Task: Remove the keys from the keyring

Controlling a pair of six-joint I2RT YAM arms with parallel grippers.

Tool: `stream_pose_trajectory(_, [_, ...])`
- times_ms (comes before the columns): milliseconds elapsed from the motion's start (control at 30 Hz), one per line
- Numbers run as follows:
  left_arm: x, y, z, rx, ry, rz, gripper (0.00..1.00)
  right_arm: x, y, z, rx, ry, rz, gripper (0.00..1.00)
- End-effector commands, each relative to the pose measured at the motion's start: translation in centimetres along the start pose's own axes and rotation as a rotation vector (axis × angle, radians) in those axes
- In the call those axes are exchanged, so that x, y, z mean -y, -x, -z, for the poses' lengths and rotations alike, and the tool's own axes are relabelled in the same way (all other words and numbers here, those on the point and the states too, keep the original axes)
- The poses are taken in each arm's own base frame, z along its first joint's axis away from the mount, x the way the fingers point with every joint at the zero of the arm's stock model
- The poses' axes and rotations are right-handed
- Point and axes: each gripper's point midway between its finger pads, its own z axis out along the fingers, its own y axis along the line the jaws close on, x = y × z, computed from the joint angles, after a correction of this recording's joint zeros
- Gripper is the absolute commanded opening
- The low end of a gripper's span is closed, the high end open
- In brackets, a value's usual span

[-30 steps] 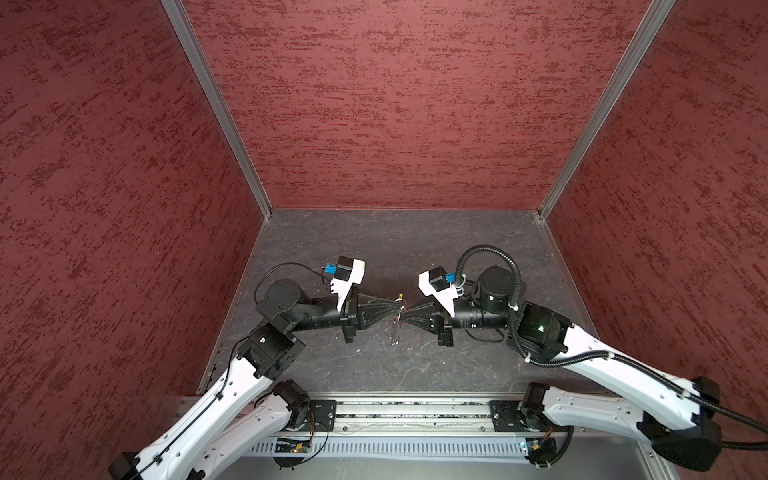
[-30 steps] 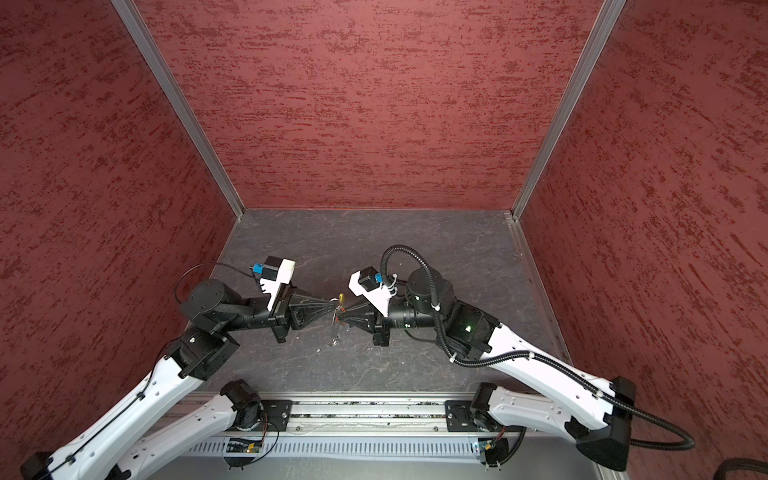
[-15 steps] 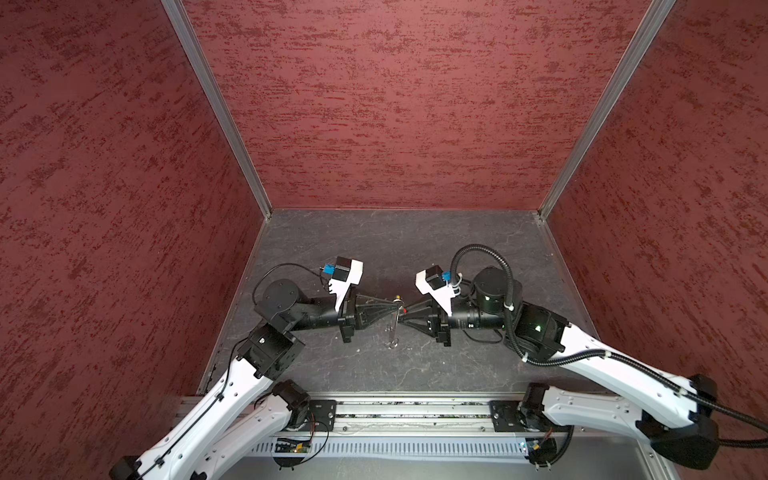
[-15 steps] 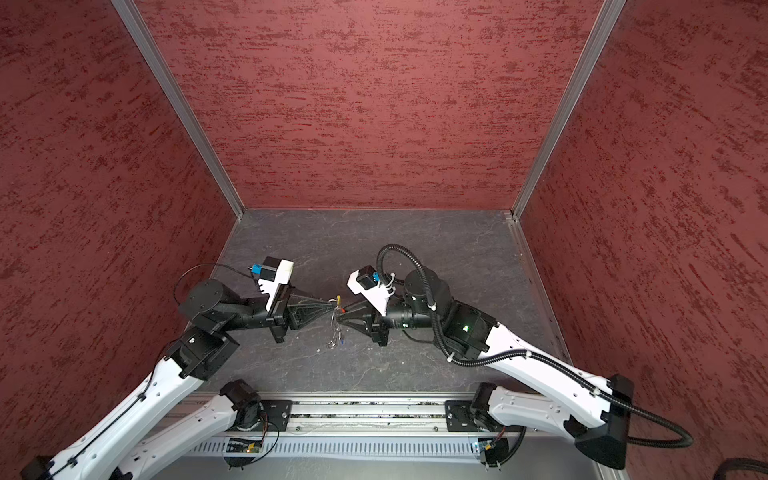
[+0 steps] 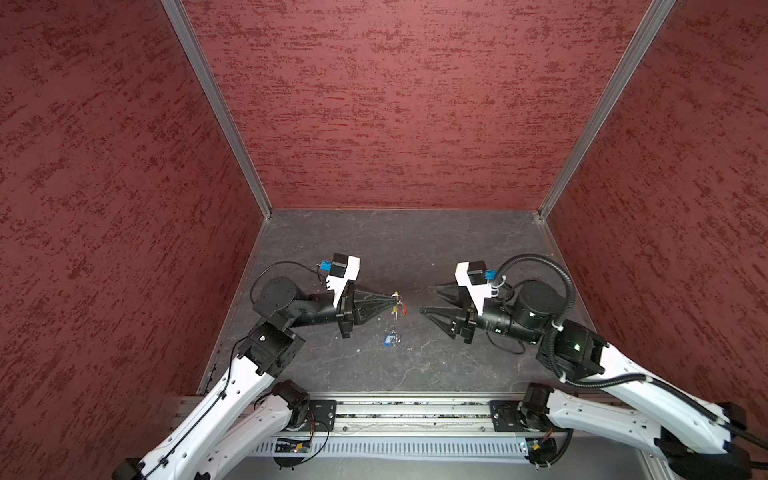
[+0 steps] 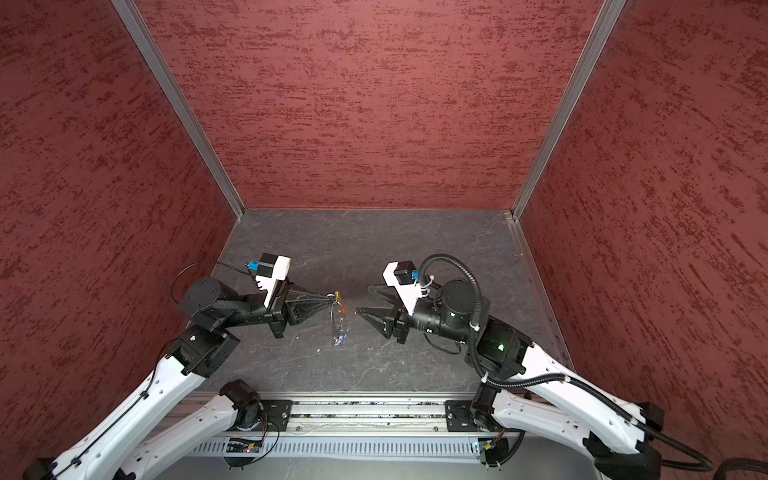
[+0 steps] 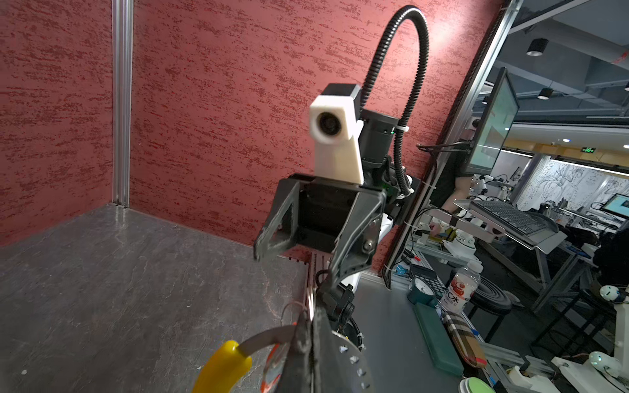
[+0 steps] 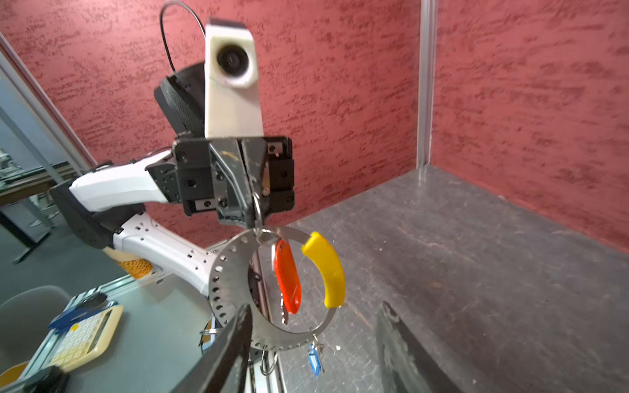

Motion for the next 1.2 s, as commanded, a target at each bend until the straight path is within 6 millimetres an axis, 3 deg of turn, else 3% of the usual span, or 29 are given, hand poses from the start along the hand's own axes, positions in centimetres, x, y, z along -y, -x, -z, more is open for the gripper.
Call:
stream_pose_trajectory(0, [1.2,1.8,0.2,0.030,-0.047,-0.045,0.00,-0.2,3.6,0.0,0.103,-0.003,0.075,0.62])
stream_pose_trajectory(133, [1.6,1.6,0.3,0.017,-0.065,-0.043,0.00,-1.5,4.7,-1.0,0.090,0.168,0.072,0.62])
stream_pose_trajectory(233, [1.7,1.5,0.4,0.010,-0.067,-0.042,0.00,-2.1,5.3,-0.6,0.083,0.345,0.034,0.63])
stream_pose_trajectory(367, [1.7,1.5,0.4,0.009,-0.071,-0.041,0.00,-3.0,4.5,-1.4,0.005,0.479,0.012,0.64])
stream_pose_trajectory(1167, [0.6,1.5,0.3,0.031,-0.025,-0.020,0.00,-2.4,3.0,-4.9,-0.037,0.506,-0.036,0.57])
